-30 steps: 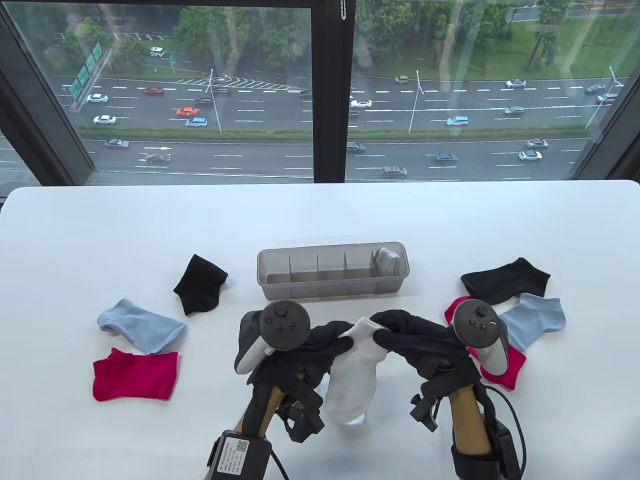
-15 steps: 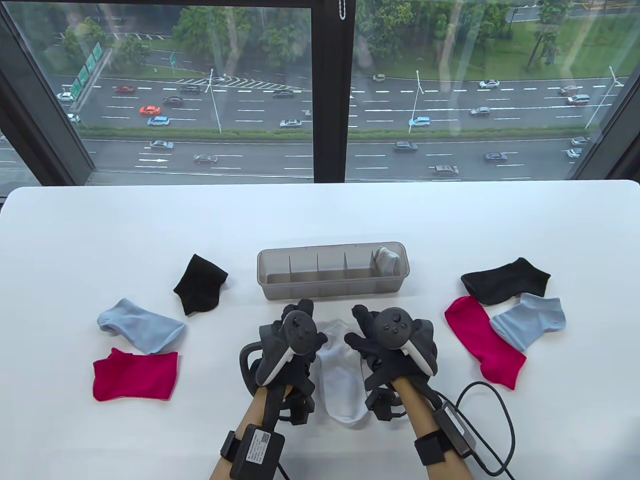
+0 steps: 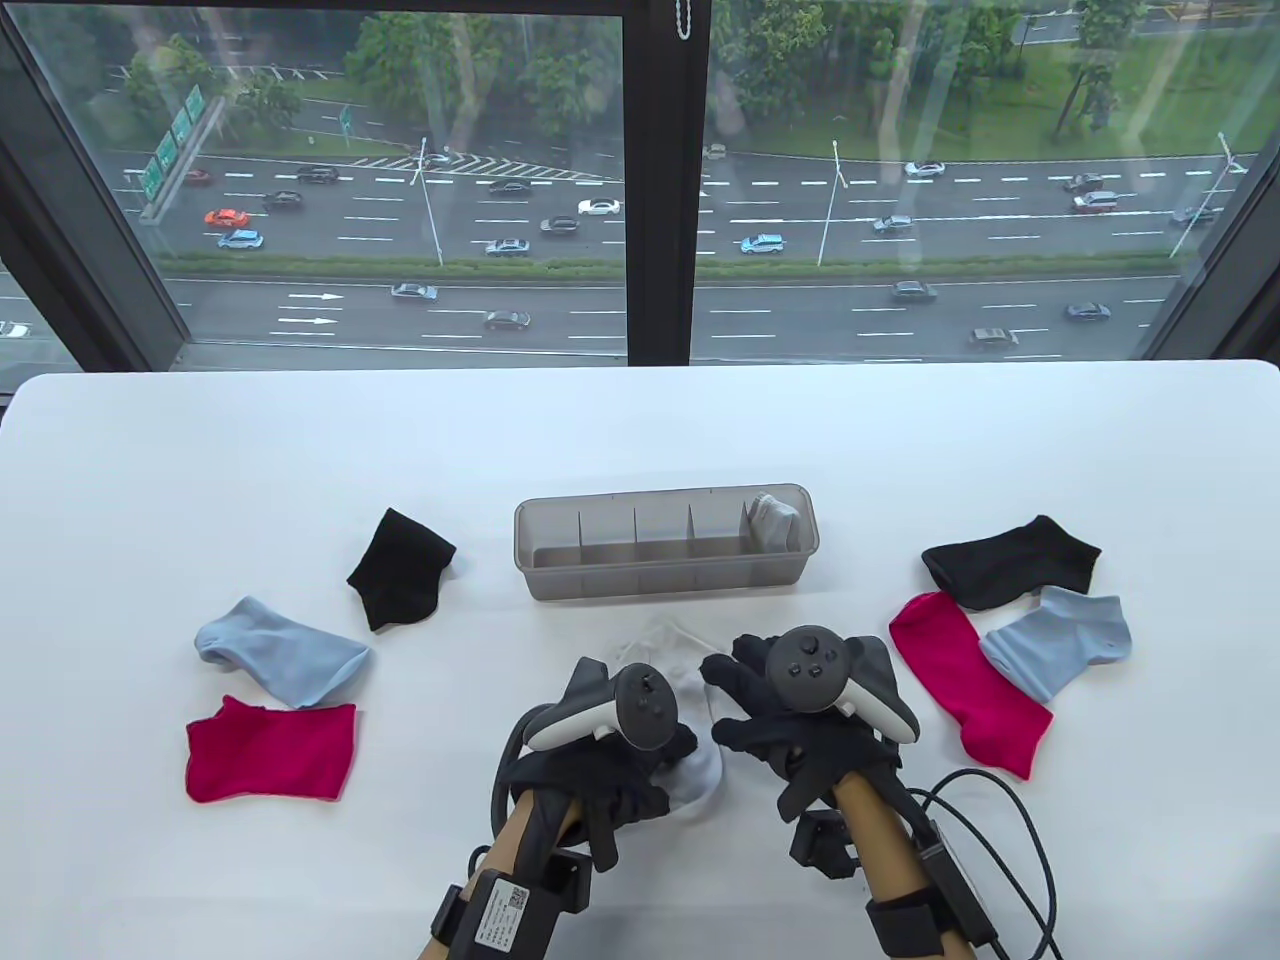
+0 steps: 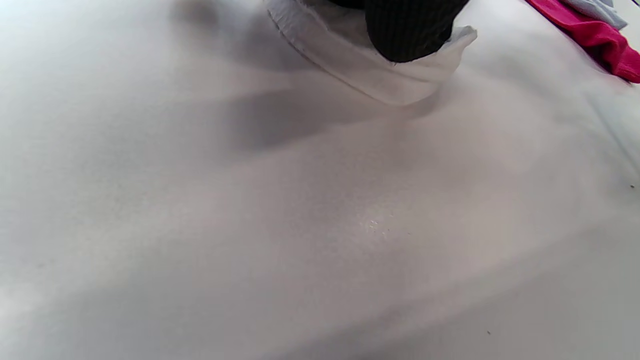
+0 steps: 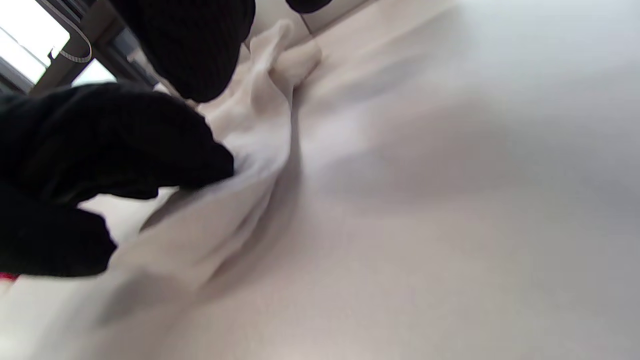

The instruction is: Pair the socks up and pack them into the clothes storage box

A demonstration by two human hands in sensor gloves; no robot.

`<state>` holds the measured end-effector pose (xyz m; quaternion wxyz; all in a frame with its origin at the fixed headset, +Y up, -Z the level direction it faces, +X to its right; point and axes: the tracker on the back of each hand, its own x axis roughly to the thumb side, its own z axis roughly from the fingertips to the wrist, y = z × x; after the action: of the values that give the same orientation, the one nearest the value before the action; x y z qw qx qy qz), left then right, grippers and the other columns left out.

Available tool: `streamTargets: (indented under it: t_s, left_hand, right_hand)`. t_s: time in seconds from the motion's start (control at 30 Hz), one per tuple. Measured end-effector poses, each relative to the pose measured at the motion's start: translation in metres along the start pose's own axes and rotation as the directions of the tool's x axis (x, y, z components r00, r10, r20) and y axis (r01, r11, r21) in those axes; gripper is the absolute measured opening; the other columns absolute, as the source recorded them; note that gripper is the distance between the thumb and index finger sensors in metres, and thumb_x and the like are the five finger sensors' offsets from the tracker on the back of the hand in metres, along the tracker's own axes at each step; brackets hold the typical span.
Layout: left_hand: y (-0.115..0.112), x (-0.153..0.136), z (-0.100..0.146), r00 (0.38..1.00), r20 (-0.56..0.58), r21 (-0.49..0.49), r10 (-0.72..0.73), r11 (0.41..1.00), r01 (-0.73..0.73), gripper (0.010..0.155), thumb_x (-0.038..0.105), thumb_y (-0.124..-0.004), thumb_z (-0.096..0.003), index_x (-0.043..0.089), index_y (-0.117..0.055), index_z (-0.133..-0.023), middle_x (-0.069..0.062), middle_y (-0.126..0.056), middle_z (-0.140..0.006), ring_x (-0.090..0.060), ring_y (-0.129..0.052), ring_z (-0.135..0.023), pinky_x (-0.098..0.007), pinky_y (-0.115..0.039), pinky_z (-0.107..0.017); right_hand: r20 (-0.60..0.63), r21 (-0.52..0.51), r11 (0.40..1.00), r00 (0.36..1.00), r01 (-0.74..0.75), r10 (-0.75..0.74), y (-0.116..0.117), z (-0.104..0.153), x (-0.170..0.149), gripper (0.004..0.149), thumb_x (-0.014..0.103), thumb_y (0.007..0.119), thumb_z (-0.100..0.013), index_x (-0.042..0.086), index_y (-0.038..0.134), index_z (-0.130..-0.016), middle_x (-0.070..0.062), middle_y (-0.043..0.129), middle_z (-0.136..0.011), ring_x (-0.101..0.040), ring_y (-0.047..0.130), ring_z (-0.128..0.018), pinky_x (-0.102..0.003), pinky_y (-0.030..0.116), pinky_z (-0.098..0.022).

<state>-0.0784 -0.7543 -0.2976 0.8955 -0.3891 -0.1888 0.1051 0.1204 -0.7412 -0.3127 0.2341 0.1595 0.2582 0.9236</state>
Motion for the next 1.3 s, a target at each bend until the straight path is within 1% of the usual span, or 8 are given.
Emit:
streamTargets:
  t_s: [0.07,0.13,0.3,0.57,0.77,0.93,1.13,1.3]
  left_hand:
    - [0.002,-0.011,-0.002,0.998,-0.022,0.009,0.056,0.998,-0.055,0.073,0.03,-0.071,-0.056,0.038,-0.02,-0.108,0.014,-0.032,-0.125,-0.011,-0.022,-0.119,-0.053,-0.028,-0.088]
    - [0.004,-0.02,-0.001,0.996,-0.04,0.035,0.085,0.996,-0.083,0.072,0.026,-0.069,-0.0564,0.038,-0.019,-0.107,0.014,-0.031,-0.124,-0.01,-0.021,-0.119,-0.051,-0.027,-0.088]
    - [0.005,-0.033,0.001,0.988,-0.031,0.062,0.153,0.987,-0.151,0.074,0.025,-0.068,-0.0565,0.036,-0.016,-0.108,0.013,-0.03,-0.124,-0.011,-0.02,-0.118,-0.047,-0.027,-0.089]
    - [0.006,-0.038,0.004,0.989,-0.024,0.132,0.147,0.981,-0.142,0.076,0.033,-0.076,-0.0539,0.039,-0.024,-0.109,0.011,-0.035,-0.124,-0.014,-0.027,-0.118,-0.048,-0.032,-0.089]
    - [0.003,-0.026,0.004,0.996,-0.083,0.197,0.013,0.98,0.004,0.087,0.044,-0.081,-0.049,0.036,-0.018,-0.108,0.009,-0.037,-0.123,-0.017,-0.03,-0.118,-0.049,-0.033,-0.088]
    - [0.006,-0.028,0.008,0.996,-0.074,0.416,0.049,0.909,-0.013,0.045,0.04,-0.072,-0.0531,0.037,-0.06,-0.096,0.01,-0.073,-0.109,-0.014,-0.063,-0.11,-0.047,-0.048,-0.086]
    - [0.001,-0.045,0.012,0.933,0.097,0.374,0.347,0.856,-0.358,0.044,0.04,-0.06,-0.0568,0.025,-0.073,-0.096,0.0,-0.075,-0.111,-0.021,-0.057,-0.112,-0.055,-0.044,-0.083]
    - [-0.003,-0.044,0.011,0.94,0.094,0.321,0.327,0.884,-0.34,0.047,0.041,-0.063,-0.0558,0.026,-0.064,-0.101,0.001,-0.065,-0.117,-0.021,-0.048,-0.115,-0.055,-0.037,-0.085]
  right_hand:
    - [-0.018,0.153,0.987,0.998,-0.053,0.057,0.009,-0.004,0.005,0.075,0.035,0.082,-0.056,0.034,0.033,-0.113,-0.015,0.013,-0.125,-0.043,0.006,-0.111,-0.062,0.025,-0.084]
    - [-0.035,0.2,0.973,0.992,-0.115,0.124,0.02,-0.009,0.01,0.082,0.034,0.083,-0.055,0.038,0.025,-0.112,-0.014,0.007,-0.123,-0.042,0.004,-0.11,-0.061,0.023,-0.085]
    - [-0.029,0.144,0.976,0.985,-0.165,0.17,0.036,-0.027,0.02,0.079,0.033,0.084,-0.054,0.042,0.028,-0.109,-0.01,0.01,-0.123,-0.039,0.007,-0.112,-0.06,0.019,-0.085]
    - [-0.025,-0.117,0.977,0.984,-0.177,0.175,0.043,-0.038,0.027,0.042,0.035,0.079,-0.054,0.039,0.066,-0.094,-0.008,0.037,-0.121,-0.039,0.029,-0.113,-0.061,0.03,-0.084]
    - [0.041,0.052,0.999,0.999,0.017,-0.019,0.038,-0.036,0.021,0.043,0.036,0.069,-0.057,0.028,0.063,-0.098,-0.009,0.029,-0.122,-0.039,0.012,-0.111,-0.061,0.015,-0.083]
    - [0.057,0.075,0.993,0.994,0.09,-0.094,0.036,-0.033,0.016,0.042,0.038,0.066,-0.058,0.026,0.062,-0.099,-0.012,0.03,-0.121,-0.039,0.01,-0.111,-0.059,0.013,-0.083]
    - [0.053,0.046,0.998,0.998,0.032,-0.035,0.041,-0.031,0.014,0.066,0.035,0.081,-0.055,0.041,0.038,-0.105,-0.011,0.025,-0.122,-0.039,0.01,-0.111,-0.059,0.013,-0.083]
    - [0.054,-0.047,0.985,0.985,0.164,-0.161,0.042,-0.034,0.012,0.042,0.036,0.075,-0.056,0.032,0.064,-0.097,-0.011,0.037,-0.121,-0.037,0.017,-0.112,-0.057,0.014,-0.083]
